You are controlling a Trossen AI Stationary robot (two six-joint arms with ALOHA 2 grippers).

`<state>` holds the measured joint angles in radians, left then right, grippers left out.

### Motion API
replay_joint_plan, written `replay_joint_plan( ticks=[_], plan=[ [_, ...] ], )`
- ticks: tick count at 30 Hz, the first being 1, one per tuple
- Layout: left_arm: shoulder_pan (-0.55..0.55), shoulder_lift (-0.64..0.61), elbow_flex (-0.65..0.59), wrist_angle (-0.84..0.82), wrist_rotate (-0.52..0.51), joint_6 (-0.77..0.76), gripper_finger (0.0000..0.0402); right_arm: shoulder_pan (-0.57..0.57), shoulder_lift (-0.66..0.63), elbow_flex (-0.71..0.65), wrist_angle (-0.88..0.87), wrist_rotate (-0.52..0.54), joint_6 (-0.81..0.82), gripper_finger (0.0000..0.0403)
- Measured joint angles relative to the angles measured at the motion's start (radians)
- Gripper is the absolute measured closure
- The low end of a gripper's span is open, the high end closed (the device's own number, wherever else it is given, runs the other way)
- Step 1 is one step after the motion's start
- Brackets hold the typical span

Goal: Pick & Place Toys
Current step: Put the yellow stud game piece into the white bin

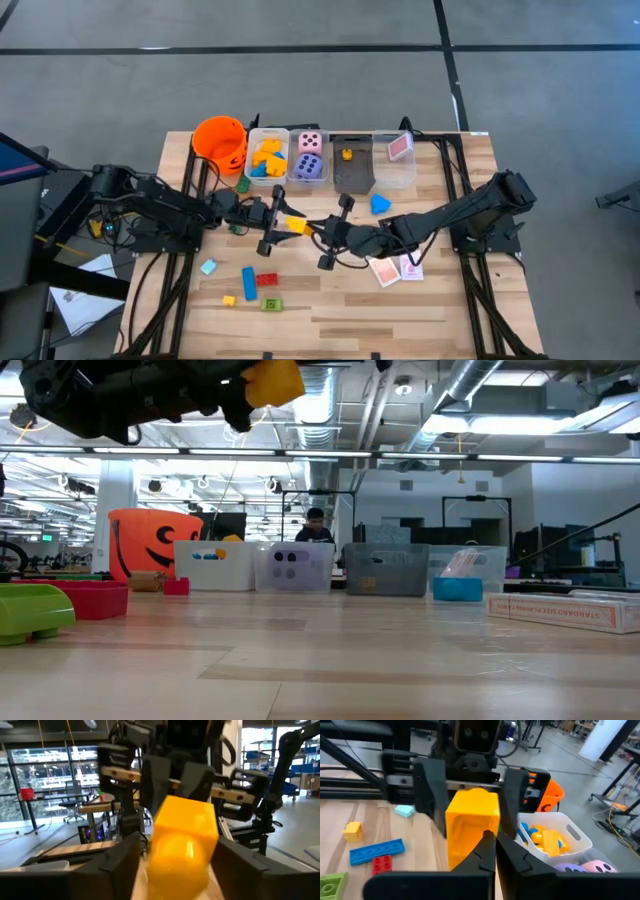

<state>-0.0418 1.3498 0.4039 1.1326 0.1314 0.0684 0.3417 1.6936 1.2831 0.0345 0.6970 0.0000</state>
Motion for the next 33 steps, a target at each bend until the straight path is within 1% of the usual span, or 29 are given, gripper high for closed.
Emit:
replay_joint_plan(
  ticks=[4,5,14,18,22,26,30,32,33],
  plan=[
    [-0.001,0.002,0.021,-0.009,0.009,0.002,0.0260,-0.010,-0.001,0.001,0.003,0.002,0.000,0.0394],
    [-0.001,0.001,0.023,-0.013,0.009,0.001,0.0273,-0.011,-0.002,0.001,0.001,0.002,0.000,0.0392],
    [0.003,-0.003,0.023,-0.017,-0.008,0.003,0.0273,-0.010,-0.003,0.002,-0.002,0.010,-0.001,0.0388],
    [0.003,-0.005,0.024,-0.030,-0.017,0.034,0.0273,-0.001,-0.003,0.002,-0.001,0.021,-0.011,0.0380],
    [0.006,-0.007,0.025,-0.115,-0.102,0.114,0.0273,0.011,-0.001,0.000,-0.011,0.076,-0.011,0.0362],
    [0.028,-0.014,0.025,-0.183,-0.144,0.135,0.0273,0.018,0.000,-0.001,-0.025,0.107,-0.011,0.0343],
    [0.054,-0.049,0.023,-0.306,-0.201,0.135,0.0273,0.021,-0.003,0.003,-0.027,0.111,-0.010,0.0336],
    [0.067,-0.082,0.023,-0.401,-0.259,0.136,0.0273,0.025,-0.002,0.002,-0.034,0.116,-0.011,0.0335],
    [0.073,-0.095,0.022,-0.459,-0.303,0.136,0.0273,0.025,-0.002,0.002,-0.033,0.119,-0.011,0.0335]
  ],
)
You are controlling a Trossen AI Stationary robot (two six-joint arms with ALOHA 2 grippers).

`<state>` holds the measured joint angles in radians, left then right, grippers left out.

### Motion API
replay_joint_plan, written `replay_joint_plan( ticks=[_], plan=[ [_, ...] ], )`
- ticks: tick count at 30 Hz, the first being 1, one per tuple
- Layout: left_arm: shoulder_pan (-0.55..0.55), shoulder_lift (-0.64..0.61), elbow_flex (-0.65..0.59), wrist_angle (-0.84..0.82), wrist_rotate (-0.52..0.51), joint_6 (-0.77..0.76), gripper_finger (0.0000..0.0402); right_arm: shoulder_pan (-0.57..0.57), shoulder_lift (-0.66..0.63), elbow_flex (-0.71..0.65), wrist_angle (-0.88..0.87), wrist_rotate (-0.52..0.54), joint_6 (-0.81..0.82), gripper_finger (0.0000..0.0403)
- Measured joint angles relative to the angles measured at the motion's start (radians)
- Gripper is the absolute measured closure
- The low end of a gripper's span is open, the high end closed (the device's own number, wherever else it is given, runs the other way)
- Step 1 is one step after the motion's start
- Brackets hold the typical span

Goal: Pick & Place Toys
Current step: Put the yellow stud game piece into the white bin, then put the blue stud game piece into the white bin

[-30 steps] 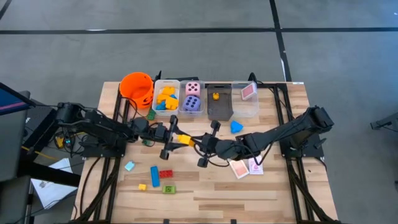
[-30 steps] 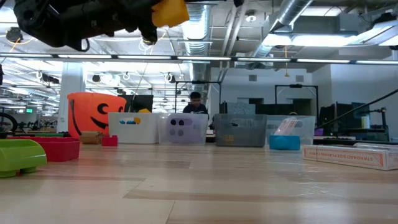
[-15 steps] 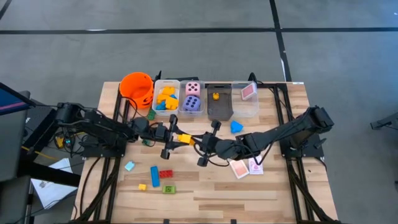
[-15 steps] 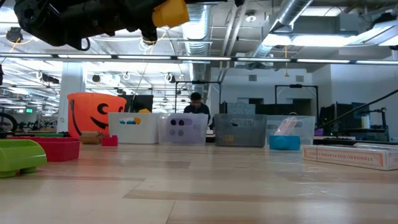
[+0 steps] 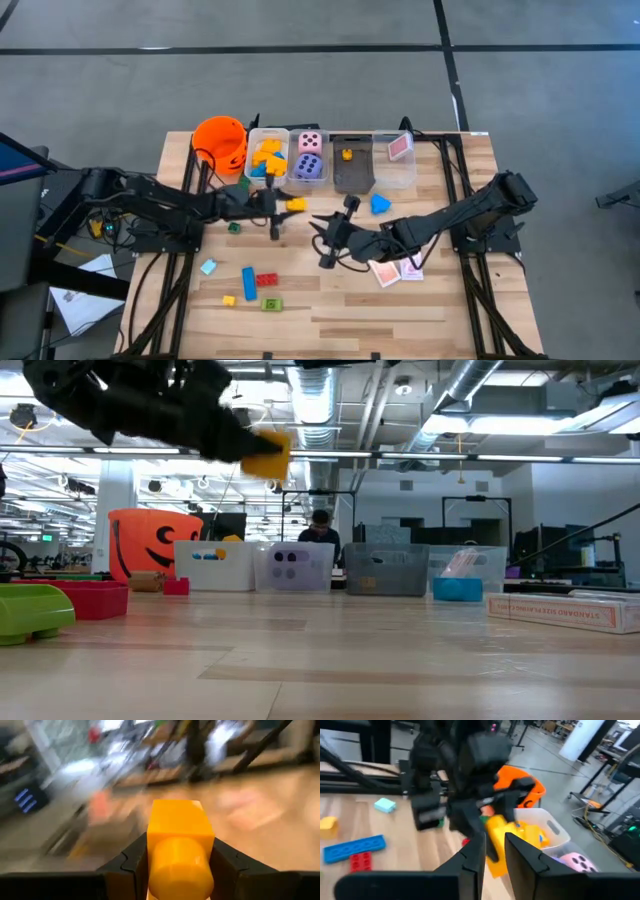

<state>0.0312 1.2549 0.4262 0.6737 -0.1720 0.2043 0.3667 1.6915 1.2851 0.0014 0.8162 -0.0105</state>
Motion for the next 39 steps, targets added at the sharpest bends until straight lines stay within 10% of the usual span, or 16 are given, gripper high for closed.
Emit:
replay_joint_plan(
  ticks=[10,19,23,31,39],
  plan=[
    [0.085,-0.153,-0.001,-0.223,-0.536,0.018,0.0273,0.019,-0.004,0.000,-0.032,0.006,0.004,0.0335],
    [0.353,-0.162,-0.001,-0.224,-0.544,0.088,0.0270,0.064,-0.010,0.000,-0.116,0.108,0.116,0.0338],
    [0.428,-0.155,-0.001,-0.222,-0.529,0.008,0.0199,0.116,-0.070,0.000,-0.200,0.118,0.121,0.0339],
    [0.453,-0.155,-0.001,-0.251,-0.446,-0.167,0.0074,0.210,-0.276,0.000,-0.569,0.099,0.386,0.0325],
    [0.437,-0.155,-0.001,-0.278,-0.322,-0.349,0.0057,0.318,-0.444,0.000,-0.986,-0.020,0.612,0.0293]
  ],
)
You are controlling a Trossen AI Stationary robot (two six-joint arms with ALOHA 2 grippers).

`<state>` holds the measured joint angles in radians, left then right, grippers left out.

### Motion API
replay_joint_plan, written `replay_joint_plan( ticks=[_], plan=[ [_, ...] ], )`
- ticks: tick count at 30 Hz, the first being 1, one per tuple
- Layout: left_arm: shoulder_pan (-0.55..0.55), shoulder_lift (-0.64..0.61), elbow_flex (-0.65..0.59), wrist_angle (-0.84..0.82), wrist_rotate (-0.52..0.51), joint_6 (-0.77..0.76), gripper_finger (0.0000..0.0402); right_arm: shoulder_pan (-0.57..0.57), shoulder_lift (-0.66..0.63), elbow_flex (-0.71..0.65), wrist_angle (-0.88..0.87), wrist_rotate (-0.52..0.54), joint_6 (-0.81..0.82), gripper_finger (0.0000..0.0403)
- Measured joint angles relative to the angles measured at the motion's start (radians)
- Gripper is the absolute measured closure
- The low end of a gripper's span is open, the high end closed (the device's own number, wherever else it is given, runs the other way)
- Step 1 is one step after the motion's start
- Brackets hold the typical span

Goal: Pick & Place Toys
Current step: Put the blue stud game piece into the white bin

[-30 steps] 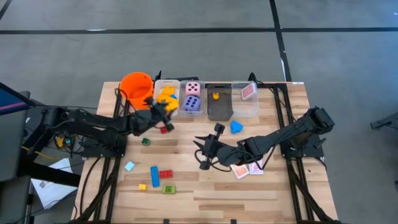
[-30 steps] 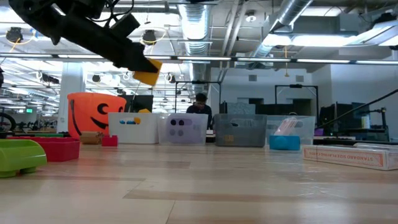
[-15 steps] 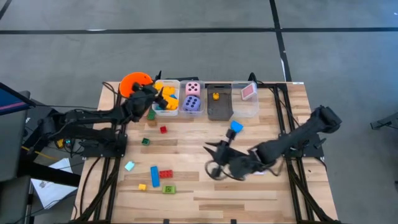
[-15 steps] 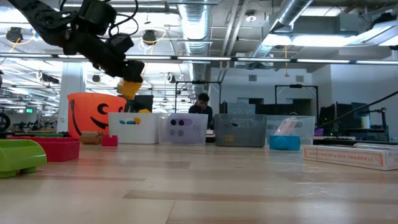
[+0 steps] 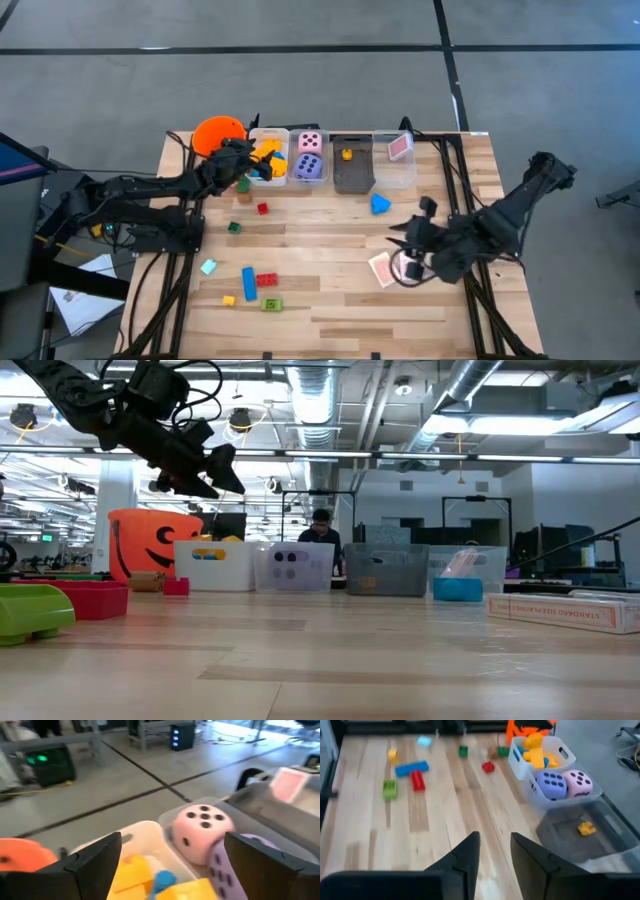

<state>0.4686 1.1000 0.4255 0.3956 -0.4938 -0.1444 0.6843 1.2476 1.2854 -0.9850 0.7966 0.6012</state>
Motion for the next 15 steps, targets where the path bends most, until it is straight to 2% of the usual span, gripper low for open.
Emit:
replay_joint_plan(
  ticks=[4,8,11,15],
  plan=[
    [-0.031,0.000,0.000,0.000,0.080,-0.060,0.0064,0.073,-0.035,0.000,-0.065,0.039,-0.029,0.0272],
    [-0.079,0.000,0.000,0.001,0.167,-0.105,0.0070,0.124,-0.039,-0.043,-0.064,0.190,-0.030,0.0250],
    [-0.128,0.000,0.000,0.002,0.213,-0.125,0.0073,0.130,-0.050,-0.176,0.021,0.271,0.009,0.0234],
    [-0.200,0.000,-0.001,0.010,0.221,-0.126,0.0073,0.101,-0.081,-0.450,0.239,0.277,0.111,0.0214]
  ],
)
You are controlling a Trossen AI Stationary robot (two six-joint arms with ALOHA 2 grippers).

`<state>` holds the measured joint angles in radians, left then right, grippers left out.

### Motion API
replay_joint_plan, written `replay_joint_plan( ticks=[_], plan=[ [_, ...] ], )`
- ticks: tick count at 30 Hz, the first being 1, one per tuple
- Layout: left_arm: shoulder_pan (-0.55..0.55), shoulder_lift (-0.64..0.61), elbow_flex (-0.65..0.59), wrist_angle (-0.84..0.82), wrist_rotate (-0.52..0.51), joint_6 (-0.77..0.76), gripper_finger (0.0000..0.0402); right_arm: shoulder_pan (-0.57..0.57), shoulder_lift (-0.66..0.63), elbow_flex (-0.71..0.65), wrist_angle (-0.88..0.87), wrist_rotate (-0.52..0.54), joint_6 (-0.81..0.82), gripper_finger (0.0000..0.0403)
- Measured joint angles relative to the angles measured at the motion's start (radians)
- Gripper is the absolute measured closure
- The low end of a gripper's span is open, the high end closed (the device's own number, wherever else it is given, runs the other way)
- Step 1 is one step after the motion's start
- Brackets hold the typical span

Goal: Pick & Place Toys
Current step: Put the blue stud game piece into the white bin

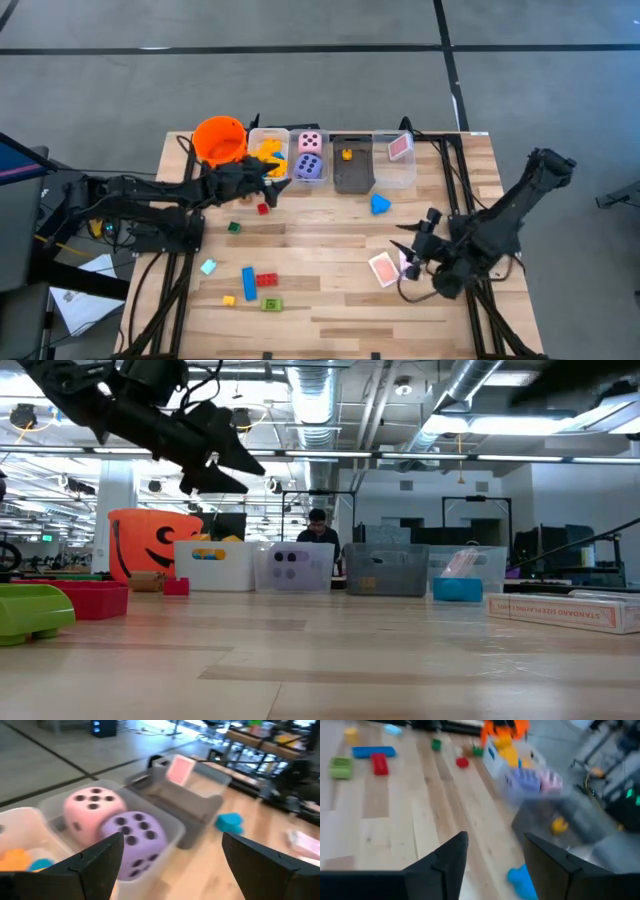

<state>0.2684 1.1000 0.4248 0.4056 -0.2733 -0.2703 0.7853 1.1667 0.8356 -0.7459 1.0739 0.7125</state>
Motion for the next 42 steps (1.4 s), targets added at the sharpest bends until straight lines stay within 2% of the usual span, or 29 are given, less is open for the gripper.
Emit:
replay_joint_plan(
  ticks=[3,6,8,11,15,25,29,35,42],
  plan=[
    [-0.038,0.000,0.000,0.033,0.000,0.001,0.0071,-0.058,-0.024,-0.261,0.299,0.024,0.045,0.0201],
    [-0.056,0.000,0.000,0.076,0.000,0.002,0.0071,-0.147,-0.029,-0.497,0.647,0.002,0.040,0.0191],
    [-0.061,0.000,0.000,0.103,0.000,0.002,0.0073,-0.205,-0.029,-0.609,0.826,-0.027,0.038,0.0186],
    [-0.060,0.000,0.000,0.115,0.000,0.003,0.0073,-0.267,-0.030,-0.688,1.000,-0.050,0.023,0.0182],
    [-0.060,0.000,0.000,0.108,-0.001,0.003,0.0072,-0.354,-0.026,-0.700,1.022,-0.059,0.019,0.0183],
    [-0.060,0.000,0.000,0.061,-0.004,0.003,0.0077,-0.533,0.032,-0.700,1.025,-0.191,-0.008,0.0162],
    [-0.060,0.000,0.000,0.061,-0.004,0.003,0.0076,-0.558,0.032,-0.700,1.068,-0.261,-0.087,0.0140],
    [-0.060,0.000,0.000,0.060,-0.003,0.003,0.0076,-0.559,0.031,-0.700,1.144,-0.266,-0.246,0.0091],
    [-0.061,0.000,0.000,0.041,-0.002,0.003,0.0079,-0.587,0.031,-0.700,1.142,-0.281,-0.280,0.0031]
  ],
)
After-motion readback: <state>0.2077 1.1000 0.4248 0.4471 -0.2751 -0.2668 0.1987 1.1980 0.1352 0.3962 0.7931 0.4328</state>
